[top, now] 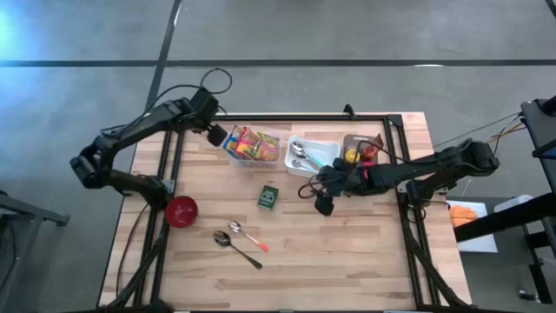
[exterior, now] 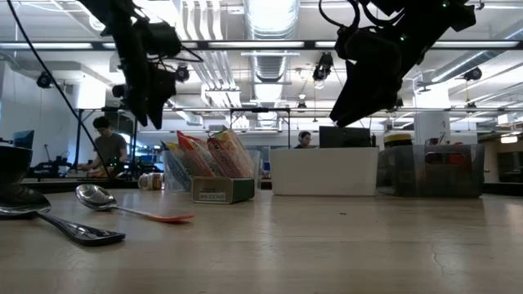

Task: Pick & Place Food Item
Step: Adjust the transparent bin

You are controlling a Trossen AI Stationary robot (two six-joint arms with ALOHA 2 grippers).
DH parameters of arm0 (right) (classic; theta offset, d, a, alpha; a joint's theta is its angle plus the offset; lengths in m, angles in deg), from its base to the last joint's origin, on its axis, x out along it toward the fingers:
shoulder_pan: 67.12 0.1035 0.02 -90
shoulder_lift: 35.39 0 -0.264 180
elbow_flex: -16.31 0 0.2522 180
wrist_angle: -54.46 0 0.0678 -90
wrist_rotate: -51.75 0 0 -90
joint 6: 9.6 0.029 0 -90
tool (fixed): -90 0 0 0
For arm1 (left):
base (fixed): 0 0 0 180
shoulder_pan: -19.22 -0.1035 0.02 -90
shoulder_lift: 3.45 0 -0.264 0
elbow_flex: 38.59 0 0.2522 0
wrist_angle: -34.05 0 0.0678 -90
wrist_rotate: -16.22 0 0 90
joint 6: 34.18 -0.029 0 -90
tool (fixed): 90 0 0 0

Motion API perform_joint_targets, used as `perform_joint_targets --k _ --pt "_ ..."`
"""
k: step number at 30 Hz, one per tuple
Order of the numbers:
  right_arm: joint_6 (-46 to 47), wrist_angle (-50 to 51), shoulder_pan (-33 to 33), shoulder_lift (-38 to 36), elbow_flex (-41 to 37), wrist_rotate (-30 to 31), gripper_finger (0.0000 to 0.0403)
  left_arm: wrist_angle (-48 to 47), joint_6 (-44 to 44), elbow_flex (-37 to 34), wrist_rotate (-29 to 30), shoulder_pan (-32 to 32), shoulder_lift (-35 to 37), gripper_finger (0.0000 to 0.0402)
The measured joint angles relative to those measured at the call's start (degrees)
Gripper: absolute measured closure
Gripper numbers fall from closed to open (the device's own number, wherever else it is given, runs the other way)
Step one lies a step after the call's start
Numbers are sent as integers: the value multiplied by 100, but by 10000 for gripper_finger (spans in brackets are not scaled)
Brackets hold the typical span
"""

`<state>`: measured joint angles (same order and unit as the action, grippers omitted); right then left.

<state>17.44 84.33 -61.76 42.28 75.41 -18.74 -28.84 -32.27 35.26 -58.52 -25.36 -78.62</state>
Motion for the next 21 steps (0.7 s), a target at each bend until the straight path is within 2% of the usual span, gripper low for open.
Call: perform_joint_targets --k 11,21 --pt "-2 -20 72 4 0 0 163 67 -1559 -32 728 81 -950 103" --pt "5 -51 346 7 0 -1 163 532 -2178 74 772 85 -1838 103"
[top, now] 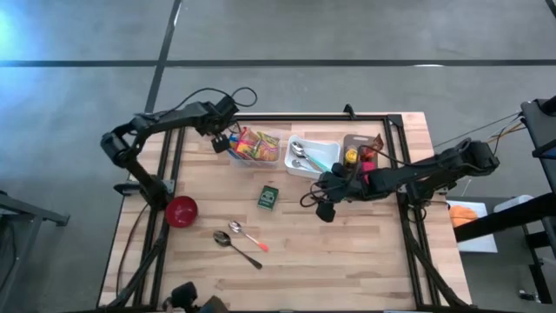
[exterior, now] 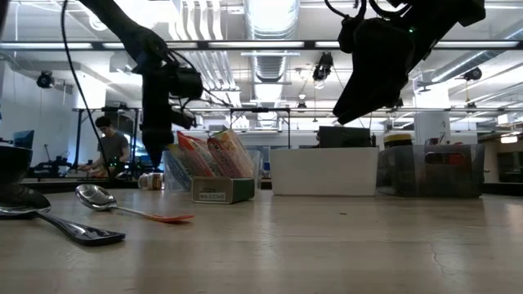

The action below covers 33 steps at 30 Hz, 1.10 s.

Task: Pick & Place Food Item
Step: Adjust the transparent bin

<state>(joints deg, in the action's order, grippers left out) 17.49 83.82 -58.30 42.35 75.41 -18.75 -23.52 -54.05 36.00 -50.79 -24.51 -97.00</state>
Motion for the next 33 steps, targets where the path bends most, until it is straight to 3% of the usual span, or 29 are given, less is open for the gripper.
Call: perform_joint_targets --k 14,23,33 --pt "258 -6 357 0 0 2 163 49 -589 240 -103 -230 -626 103" --pt "355 -7 550 0 0 4 163 -303 -995 221 -198 -278 -463 103" --pt "579 -5 560 2 0 5 163 -230 -1061 207 -481 -348 233 103"
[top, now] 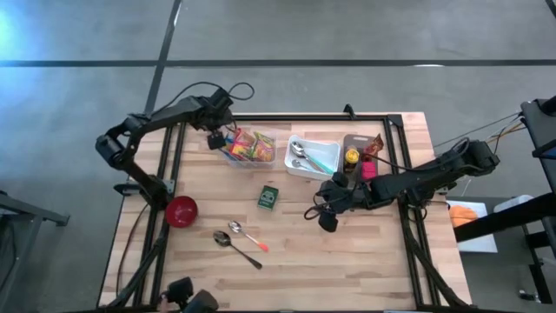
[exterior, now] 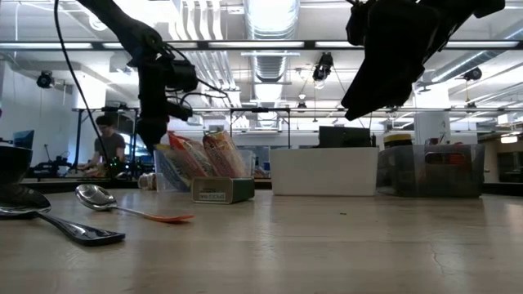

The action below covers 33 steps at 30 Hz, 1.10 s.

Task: Pick & Place Food Item
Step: Adjust the transparent bin

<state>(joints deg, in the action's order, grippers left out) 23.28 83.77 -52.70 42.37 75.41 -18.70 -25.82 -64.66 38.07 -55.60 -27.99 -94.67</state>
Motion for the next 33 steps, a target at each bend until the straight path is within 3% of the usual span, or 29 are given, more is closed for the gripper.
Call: perform_joint_targets --k 6,12,17,22,29,33 --pt "15 1 34 0 0 2 163 104 299 -36 46 -129 19 103" --pt "15 0 70 0 0 0 163 327 399 -36 -873 -48 11 103" --pt "15 -1 74 2 0 0 163 302 385 -36 -439 1 9 103" --pt "20 -2 74 2 0 0 163 43 496 -36 -504 -54 -3 103" --pt "82 -3 74 2 0 0 163 -177 698 -97 -1442 26 -13 103" --pt "118 -6 74 2 0 1 163 -171 796 -141 -1626 133 -69 103"
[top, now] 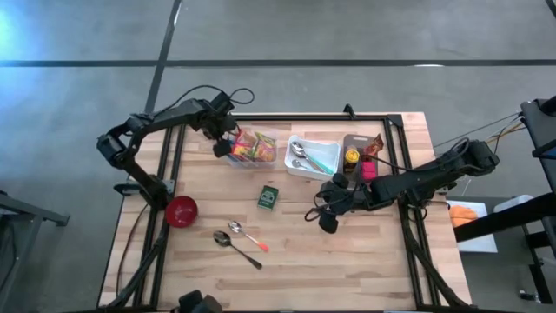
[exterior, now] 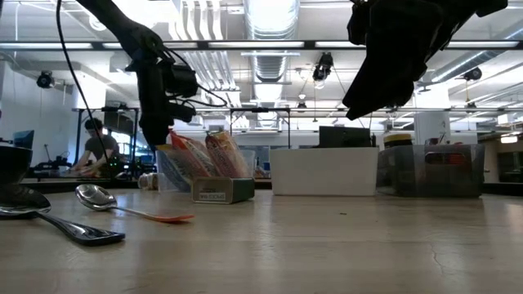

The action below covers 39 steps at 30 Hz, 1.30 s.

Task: Pick & Place Food Item
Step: Adjust the transparent bin, then put the brown seasoning bottle into the black bin

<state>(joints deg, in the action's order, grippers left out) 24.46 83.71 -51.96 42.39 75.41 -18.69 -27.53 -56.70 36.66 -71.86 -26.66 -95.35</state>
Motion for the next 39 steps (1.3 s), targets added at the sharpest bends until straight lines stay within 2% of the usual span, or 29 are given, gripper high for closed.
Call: perform_joint_targets --k 13,24,29,39 --pt "-61 2 0 0 0 -1 163 418 5 0 -490 338 -127 103" --pt "-60 7 33 0 -2 -3 163 218 -37 46 373 -25 102 103" --pt "1 2 49 0 -2 -5 163 269 -55 11 1258 -296 107 103" --pt "42 0 188 0 -2 -4 163 583 -160 3 1106 -757 47 103"
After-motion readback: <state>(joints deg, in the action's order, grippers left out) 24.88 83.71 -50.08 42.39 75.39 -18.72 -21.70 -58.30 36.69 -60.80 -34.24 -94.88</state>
